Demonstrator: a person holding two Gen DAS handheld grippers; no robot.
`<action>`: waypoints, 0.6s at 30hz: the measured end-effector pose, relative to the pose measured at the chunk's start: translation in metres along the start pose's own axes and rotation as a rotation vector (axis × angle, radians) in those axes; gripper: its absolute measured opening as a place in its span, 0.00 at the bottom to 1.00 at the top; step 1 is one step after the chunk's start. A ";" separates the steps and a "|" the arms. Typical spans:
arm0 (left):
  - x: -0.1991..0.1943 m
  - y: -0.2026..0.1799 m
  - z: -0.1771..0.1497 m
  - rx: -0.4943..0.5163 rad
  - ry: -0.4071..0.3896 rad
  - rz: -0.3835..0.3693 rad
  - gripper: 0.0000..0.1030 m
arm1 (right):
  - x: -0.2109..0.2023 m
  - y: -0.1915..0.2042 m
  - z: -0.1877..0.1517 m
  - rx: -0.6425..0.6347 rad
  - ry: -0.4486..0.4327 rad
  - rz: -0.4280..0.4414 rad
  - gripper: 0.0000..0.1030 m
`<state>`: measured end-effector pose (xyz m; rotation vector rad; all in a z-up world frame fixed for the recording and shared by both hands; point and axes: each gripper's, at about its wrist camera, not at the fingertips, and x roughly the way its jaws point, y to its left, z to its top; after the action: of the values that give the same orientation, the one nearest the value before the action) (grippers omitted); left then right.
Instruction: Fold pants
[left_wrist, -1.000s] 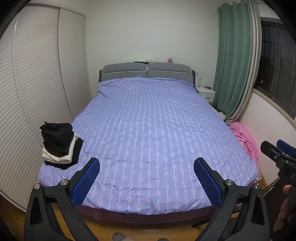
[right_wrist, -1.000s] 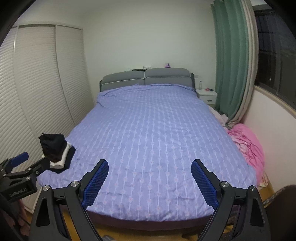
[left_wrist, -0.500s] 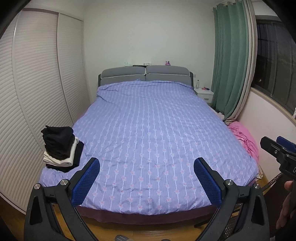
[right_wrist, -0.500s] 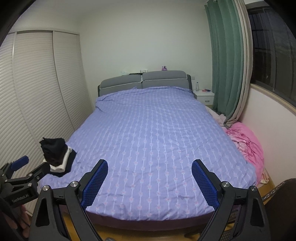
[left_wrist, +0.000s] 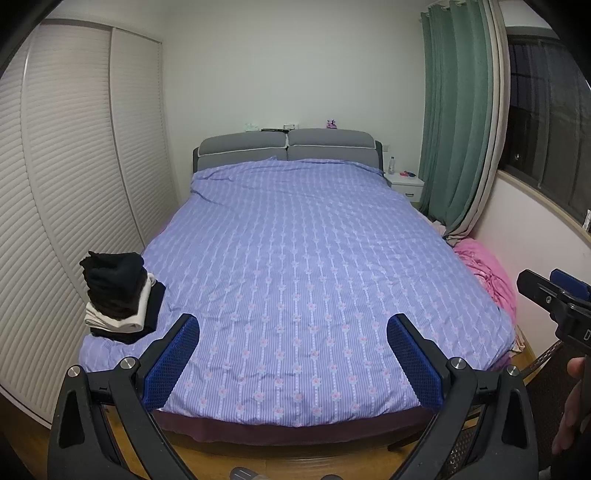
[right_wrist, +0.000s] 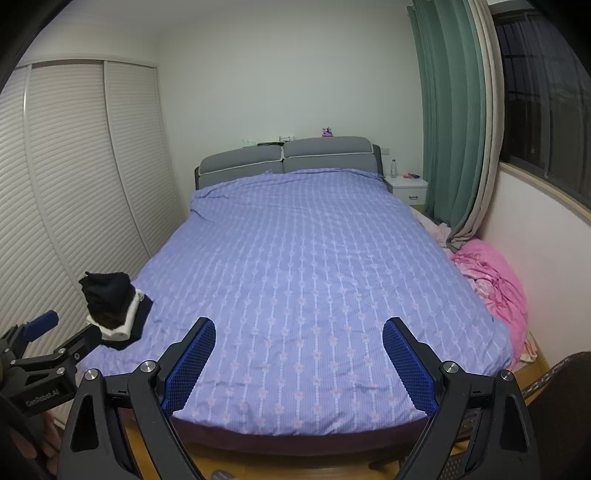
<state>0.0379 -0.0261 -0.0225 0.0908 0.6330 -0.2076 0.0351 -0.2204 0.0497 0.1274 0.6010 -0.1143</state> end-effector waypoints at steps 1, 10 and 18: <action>0.000 0.000 0.000 0.000 0.000 -0.001 1.00 | 0.000 0.000 0.000 0.002 0.000 0.001 0.90; 0.000 0.001 0.000 -0.001 0.001 0.000 1.00 | 0.000 -0.001 -0.002 0.013 0.008 0.003 0.90; -0.001 0.001 -0.001 -0.007 0.000 0.003 1.00 | 0.001 -0.001 -0.001 0.018 0.006 -0.001 0.90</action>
<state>0.0366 -0.0248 -0.0227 0.0854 0.6332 -0.2026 0.0346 -0.2211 0.0482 0.1444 0.6064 -0.1204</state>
